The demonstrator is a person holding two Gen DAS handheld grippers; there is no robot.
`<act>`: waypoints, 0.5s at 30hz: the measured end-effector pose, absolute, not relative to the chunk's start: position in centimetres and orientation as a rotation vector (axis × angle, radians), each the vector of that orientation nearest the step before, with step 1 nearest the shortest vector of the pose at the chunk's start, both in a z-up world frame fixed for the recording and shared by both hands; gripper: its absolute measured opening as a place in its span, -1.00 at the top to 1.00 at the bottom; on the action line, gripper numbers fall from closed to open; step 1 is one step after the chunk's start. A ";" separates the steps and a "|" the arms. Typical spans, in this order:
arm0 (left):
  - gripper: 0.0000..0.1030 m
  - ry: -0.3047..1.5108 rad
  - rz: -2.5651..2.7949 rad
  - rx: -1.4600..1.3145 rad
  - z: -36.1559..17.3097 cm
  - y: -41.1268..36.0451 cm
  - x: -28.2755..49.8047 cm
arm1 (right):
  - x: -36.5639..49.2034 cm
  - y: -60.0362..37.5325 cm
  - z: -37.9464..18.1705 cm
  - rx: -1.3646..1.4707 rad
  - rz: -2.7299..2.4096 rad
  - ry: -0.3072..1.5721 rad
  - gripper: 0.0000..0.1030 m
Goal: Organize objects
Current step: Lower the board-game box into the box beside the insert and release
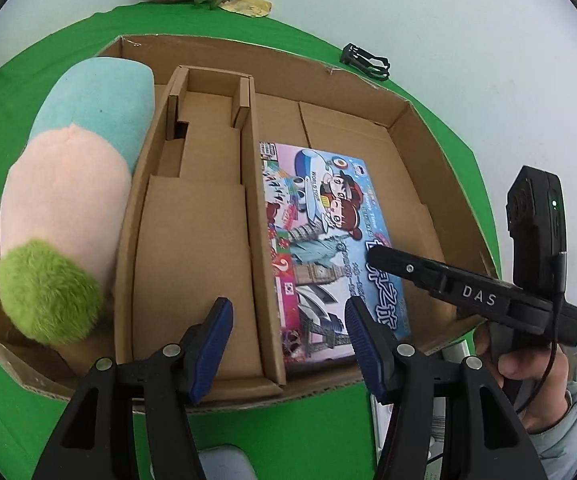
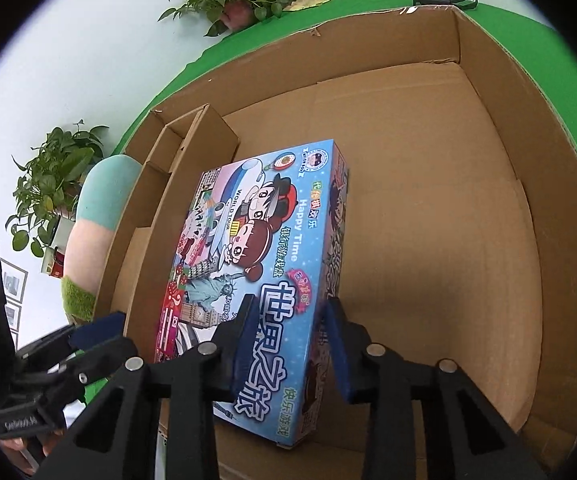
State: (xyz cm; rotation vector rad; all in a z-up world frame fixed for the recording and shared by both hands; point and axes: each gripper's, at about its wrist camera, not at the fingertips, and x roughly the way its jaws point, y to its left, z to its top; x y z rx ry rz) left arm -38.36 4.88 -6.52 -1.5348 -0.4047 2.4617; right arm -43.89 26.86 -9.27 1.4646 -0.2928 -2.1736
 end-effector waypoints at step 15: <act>-0.22 -0.571 2.451 -1.550 -6.8 5.5 -37.0 | -39.9 29.7 -3.5 1.196 -2.488 -0.196 -0.81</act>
